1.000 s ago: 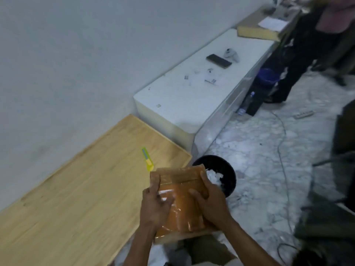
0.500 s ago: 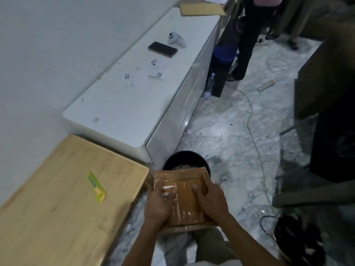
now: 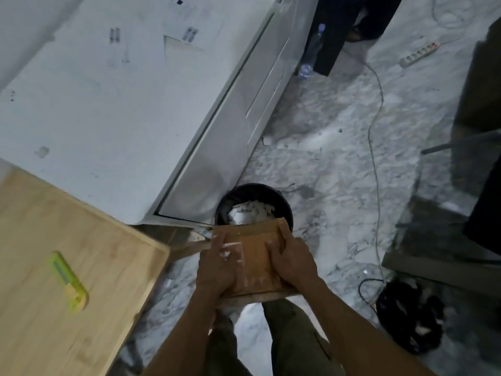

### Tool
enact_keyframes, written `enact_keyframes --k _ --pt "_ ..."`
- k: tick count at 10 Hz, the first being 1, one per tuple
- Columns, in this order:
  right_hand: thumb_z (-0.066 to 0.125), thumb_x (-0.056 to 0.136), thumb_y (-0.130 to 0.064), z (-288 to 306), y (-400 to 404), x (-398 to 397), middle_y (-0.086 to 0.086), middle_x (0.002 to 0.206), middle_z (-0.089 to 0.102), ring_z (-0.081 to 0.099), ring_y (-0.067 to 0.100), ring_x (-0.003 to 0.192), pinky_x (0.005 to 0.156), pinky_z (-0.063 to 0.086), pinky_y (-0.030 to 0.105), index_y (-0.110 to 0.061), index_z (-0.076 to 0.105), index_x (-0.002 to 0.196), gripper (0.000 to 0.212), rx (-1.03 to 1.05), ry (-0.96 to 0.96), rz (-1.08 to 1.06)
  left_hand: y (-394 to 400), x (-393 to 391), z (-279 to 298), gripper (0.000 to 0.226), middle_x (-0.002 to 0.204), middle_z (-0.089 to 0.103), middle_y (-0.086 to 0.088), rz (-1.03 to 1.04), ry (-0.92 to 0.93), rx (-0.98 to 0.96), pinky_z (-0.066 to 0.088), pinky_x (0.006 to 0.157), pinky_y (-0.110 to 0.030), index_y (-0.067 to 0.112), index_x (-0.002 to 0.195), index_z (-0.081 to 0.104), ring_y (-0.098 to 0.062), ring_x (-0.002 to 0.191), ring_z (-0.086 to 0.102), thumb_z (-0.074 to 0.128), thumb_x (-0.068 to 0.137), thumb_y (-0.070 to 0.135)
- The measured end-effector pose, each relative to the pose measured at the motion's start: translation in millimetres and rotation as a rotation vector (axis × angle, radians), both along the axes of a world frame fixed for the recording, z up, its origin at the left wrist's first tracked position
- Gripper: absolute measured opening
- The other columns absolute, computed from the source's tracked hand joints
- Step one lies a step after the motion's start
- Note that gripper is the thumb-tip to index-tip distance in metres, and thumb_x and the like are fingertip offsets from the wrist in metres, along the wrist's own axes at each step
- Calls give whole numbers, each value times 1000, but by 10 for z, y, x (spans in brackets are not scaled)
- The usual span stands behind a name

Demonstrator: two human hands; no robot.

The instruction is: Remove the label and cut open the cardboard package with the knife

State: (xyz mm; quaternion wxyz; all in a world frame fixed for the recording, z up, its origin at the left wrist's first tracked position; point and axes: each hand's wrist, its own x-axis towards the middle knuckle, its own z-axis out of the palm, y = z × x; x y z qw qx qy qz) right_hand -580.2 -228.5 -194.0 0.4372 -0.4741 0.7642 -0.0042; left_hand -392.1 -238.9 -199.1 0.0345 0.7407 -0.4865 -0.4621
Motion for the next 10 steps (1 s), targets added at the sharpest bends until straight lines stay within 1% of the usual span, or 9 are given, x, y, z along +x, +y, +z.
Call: enact_keyframes --k 1,2,3,4,5,6,7,8,10 --pt "33 97 -57 -251 -149 -33 19 116 61 62 33 95 85 53 48 -37 -4 154 71 8 6 14 -167 -31 -205 60 129 63 -11 -13 7 18 51 91 -36 29 149 35 -27 110 62 58 95 36" --pt "31 94 -61 -455 -255 -74 21 116 60 62 35 96 86 52 49 -39 -5 153 72 34 -6 21 -298 -83 -359 61 134 60 -10 -11 -2 51 44 83 -26 26 150 33 -27 112 62 58 95 35" --pt "26 90 -67 -549 -328 -113 22 131 53 56 42 112 93 48 51 -39 -1 153 74 68 23 34 -405 -116 -469 76 129 59 -20 -31 -56 112 40 75 -29 31 155 15 -37 107 61 51 91 47" --pt "31 93 -64 -502 -385 -142 20 149 36 43 44 129 102 40 53 -32 10 154 72 76 11 -23 -444 -90 -483 83 132 56 -28 -2 -50 135 50 86 -41 31 156 12 -42 112 59 49 88 59" --pt "36 96 -58 -400 -451 -165 21 147 36 44 43 128 101 42 52 -27 14 154 69 50 -23 -22 -466 -83 -366 81 151 44 -14 69 -10 147 39 109 -50 26 156 20 -35 138 41 52 90 59" --pt "36 97 -56 -313 -508 -146 21 144 40 46 41 127 101 43 50 -23 16 154 69 28 -40 -28 -478 -106 -253 73 151 45 -12 88 -3 116 37 111 -42 22 155 24 -32 139 40 53 95 50" --pt "38 98 -54 -199 -551 -98 20 144 42 45 38 129 103 43 49 -20 18 154 68 4 -64 -35 -503 -132 -142 70 148 47 -14 82 -8 80 35 106 -35 18 155 26 -31 137 42 53 96 45" --pt "38 98 -52 -112 -571 -71 19 145 41 43 37 131 104 40 48 -20 20 154 67 4 -77 -30 -533 -151 -20 70 148 47 -14 66 -9 61 34 109 -37 18 155 27 -32 138 40 52 96 47" --pt "38 98 -52 114 -569 -61 19 147 41 43 38 132 105 40 48 -17 20 154 68 -30 -84 -20 -466 -162 250 70 124 65 -19 102 0 -19 42 103 -38 18 153 30 -31 122 57 54 95 48"
